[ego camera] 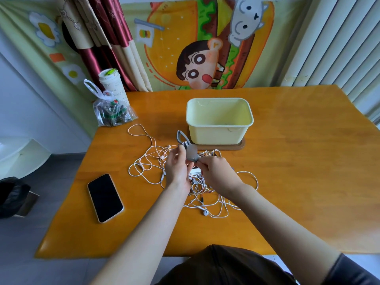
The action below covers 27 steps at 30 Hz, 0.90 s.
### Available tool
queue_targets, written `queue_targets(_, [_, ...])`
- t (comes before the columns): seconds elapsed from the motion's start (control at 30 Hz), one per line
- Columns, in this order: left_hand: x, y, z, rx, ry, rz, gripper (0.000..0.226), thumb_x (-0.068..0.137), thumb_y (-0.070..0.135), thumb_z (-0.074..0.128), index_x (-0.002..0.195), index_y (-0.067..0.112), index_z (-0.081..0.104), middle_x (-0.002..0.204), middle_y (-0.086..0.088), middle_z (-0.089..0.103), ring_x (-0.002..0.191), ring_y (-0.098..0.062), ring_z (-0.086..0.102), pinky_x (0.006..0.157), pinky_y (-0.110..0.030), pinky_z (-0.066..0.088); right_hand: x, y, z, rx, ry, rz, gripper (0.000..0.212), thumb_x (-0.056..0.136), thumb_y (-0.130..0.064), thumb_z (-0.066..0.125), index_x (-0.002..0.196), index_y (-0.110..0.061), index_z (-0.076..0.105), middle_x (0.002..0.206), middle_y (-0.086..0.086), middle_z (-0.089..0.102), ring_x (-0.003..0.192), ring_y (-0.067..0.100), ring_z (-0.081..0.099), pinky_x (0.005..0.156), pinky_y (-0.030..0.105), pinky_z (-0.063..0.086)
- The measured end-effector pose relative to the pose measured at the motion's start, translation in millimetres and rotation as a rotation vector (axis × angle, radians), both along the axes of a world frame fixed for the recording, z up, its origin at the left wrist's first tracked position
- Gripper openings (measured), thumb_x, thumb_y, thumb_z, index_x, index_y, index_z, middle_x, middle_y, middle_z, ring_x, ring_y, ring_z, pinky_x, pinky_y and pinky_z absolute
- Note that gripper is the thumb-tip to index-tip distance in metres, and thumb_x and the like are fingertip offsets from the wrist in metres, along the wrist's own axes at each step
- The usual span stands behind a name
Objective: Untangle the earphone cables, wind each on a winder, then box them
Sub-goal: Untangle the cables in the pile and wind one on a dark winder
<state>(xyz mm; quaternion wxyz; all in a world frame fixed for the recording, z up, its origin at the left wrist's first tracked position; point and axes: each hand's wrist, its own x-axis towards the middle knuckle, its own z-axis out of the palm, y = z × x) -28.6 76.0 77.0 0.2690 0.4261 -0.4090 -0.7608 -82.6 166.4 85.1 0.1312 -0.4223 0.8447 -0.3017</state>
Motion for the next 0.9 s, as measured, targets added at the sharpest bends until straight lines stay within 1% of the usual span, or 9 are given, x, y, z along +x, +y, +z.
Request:
queue_targets(0.13, [1,-2,-8,-0.497,-0.101,-0.016,0.006,0.095,0.023,0.055,0.096,0.020,0.059,0.094,0.000,0.064,0.088,-0.014,0.061,0.067,-0.017,0.048,6,-5,0,0.063,0.040,0.036,0.023,0.099,-0.013,0.043,0.096,-0.003,0.064,0.089,0.013,0.065,0.071,0.023,0.050,0.062,0.027,0.034])
queue_targets(0.2, [5,-7,-19,-0.743,-0.135,-0.089,0.006,0.094,0.019,0.058,0.096,0.015,0.061,0.093,-0.005,0.065,0.084,-0.018,0.060,0.068,-0.024,0.049,8,-6,3,0.041,0.055,0.048,0.023,0.099,-0.010,0.043,0.091,-0.002,0.063,0.087,0.013,0.064,0.070,0.023,0.049,0.061,0.026,0.031])
queue_targets(0.27, [9,-12,-25,-0.839,-0.176,-0.142,0.006,0.093,0.018,0.058,0.096,0.014,0.062,0.095,-0.007,0.065,0.085,-0.018,0.060,0.069,-0.025,0.049,6,-6,7,0.045,0.079,0.079,0.023,0.097,-0.005,0.042,0.084,-0.004,0.061,0.082,0.012,0.061,0.067,0.020,0.044,0.054,0.023,0.027])
queue_targets(0.33, [14,-15,-31,-0.910,-0.228,-0.181,0.007,0.093,0.018,0.060,0.097,0.013,0.063,0.095,-0.006,0.064,0.083,-0.012,0.059,0.068,-0.015,0.046,3,-4,9,0.045,0.092,0.076,0.023,0.096,-0.004,0.042,0.082,-0.004,0.061,0.078,0.009,0.058,0.065,0.020,0.044,0.050,0.018,0.027])
queue_targets(0.4, [21,-17,-36,-0.976,-0.267,-0.232,0.008,0.091,0.015,0.062,0.097,0.010,0.064,0.094,-0.003,0.061,0.080,-0.003,0.055,0.065,-0.008,0.043,-2,-1,12,-0.020,0.088,0.028,0.021,0.094,-0.007,0.047,0.082,-0.003,0.064,0.075,0.009,0.061,0.064,0.022,0.049,0.054,0.024,0.037])
queue_targets(0.6, [29,-11,-44,-0.922,-0.300,-0.397,0.016,0.089,0.010,0.063,0.105,0.011,0.066,0.096,0.000,0.062,0.082,-0.003,0.055,0.067,-0.004,0.043,-26,12,19,-0.193,0.068,-0.087,0.009,0.085,-0.010,0.065,0.087,-0.008,0.074,0.082,0.004,0.072,0.073,0.017,0.063,0.070,0.029,0.052])
queue_targets(0.73, [30,1,-31,-0.828,-0.205,-0.509,0.013,0.091,0.008,0.060,0.101,0.016,0.062,0.092,0.006,0.061,0.082,-0.004,0.056,0.069,-0.007,0.045,-36,24,13,-0.235,0.011,-0.177,0.009,0.084,-0.010,0.066,0.085,-0.010,0.075,0.076,-0.005,0.068,0.060,-0.004,0.057,0.061,0.004,0.040])
queue_targets(0.83, [31,9,-17,-0.745,-0.087,-0.659,0.014,0.093,0.013,0.058,0.098,0.026,0.060,0.090,0.012,0.063,0.081,0.001,0.058,0.074,-0.012,0.047,-40,29,9,-0.277,-0.052,-0.209,0.007,0.082,-0.009,0.068,0.081,-0.010,0.075,0.067,-0.011,0.064,0.056,-0.011,0.056,0.056,0.004,0.040])
queue_targets(0.9, [30,13,-10,-0.567,0.028,-0.642,0.012,0.093,0.017,0.056,0.099,0.027,0.061,0.095,0.006,0.066,0.088,-0.002,0.062,0.078,-0.014,0.048,-40,30,4,-0.294,-0.097,-0.237,0.009,0.083,-0.015,0.069,0.077,-0.011,0.074,0.058,-0.015,0.059,0.050,-0.005,0.055,0.052,0.008,0.039])
